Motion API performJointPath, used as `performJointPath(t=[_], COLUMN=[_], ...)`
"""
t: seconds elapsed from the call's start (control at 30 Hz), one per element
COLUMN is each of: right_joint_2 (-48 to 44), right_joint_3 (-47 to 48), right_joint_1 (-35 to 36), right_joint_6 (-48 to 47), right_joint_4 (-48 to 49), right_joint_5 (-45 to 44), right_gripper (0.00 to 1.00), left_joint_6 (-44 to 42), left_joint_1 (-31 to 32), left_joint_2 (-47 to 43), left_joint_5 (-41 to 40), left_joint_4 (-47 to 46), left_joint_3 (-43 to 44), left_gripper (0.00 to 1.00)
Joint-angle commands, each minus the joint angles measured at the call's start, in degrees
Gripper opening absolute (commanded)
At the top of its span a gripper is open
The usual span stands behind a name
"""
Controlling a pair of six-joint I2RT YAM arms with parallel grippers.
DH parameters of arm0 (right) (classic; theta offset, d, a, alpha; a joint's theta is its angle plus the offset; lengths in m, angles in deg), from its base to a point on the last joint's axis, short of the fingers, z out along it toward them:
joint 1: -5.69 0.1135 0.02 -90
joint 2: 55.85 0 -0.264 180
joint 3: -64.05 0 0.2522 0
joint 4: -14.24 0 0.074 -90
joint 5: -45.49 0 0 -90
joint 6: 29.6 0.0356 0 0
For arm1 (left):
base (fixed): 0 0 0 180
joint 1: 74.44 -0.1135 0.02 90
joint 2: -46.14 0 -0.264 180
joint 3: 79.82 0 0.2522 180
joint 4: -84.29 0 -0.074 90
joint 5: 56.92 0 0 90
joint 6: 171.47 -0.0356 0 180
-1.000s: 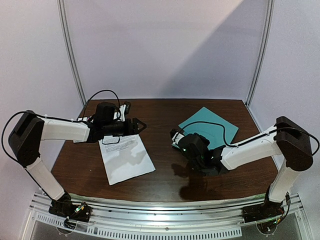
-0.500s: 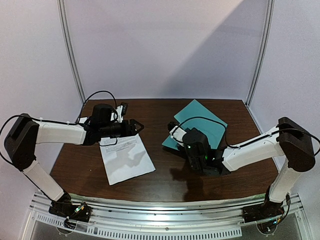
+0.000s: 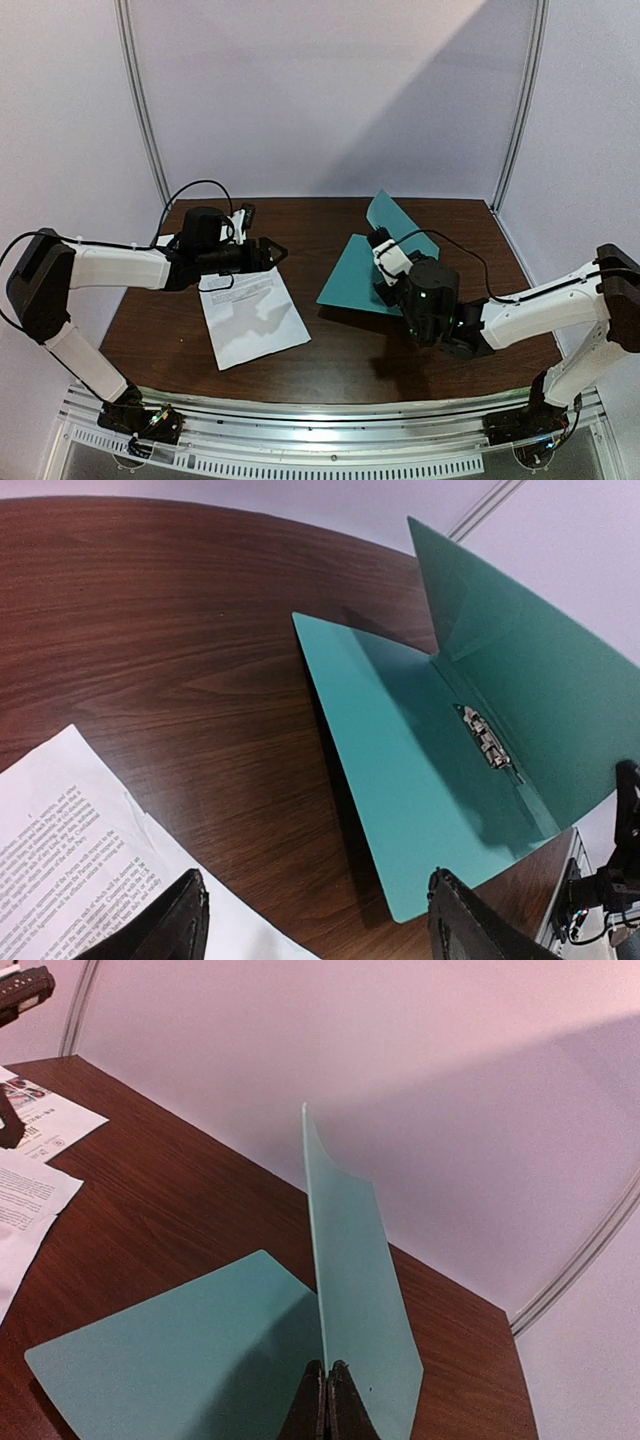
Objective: Put the files into the folder
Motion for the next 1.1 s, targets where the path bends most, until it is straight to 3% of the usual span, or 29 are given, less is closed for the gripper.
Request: performJointPath(t=[0.0, 0.23, 0.6, 0.9, 1.07], right_joint_2=[-6.29, -14.05, -13.23, -7.36, -11.62], right_joint_3=[-8.00, -16.69, -11.41, -10.79, -16.59], right_joint_1=[0.38, 0.34, 0.42, -0.16, -4.28], right_joint_6=[6.24, 8.45, 3.84, 4.16, 15.94], right_joint_4=[7.32, 15.44, 14.08, 18.80, 17.29], right_joint_5=[3.16, 10.03, 21.84, 8.30, 12.16], right_gripper=[0.00, 0.00, 0.00, 0.00, 0.00], left_joint_6=[-1.10, -2.03, -1.58, -1.24, -0.80], left_joint_1=[1.49, 3.80, 5.34, 5.49, 5.84], left_joint_2=[0.11, 0.57, 0.78, 2.00, 4.16], left_joint_5=[1.98, 1.96, 0.49, 1.15, 1.84], left_joint_4=[-1.97, -2.48, -3.63, -4.35, -6.21], left_joint_3=[-0.17, 1.39, 1.35, 0.59, 0.65], left_gripper=[0.75, 0.75, 0.74, 0.74, 0.73])
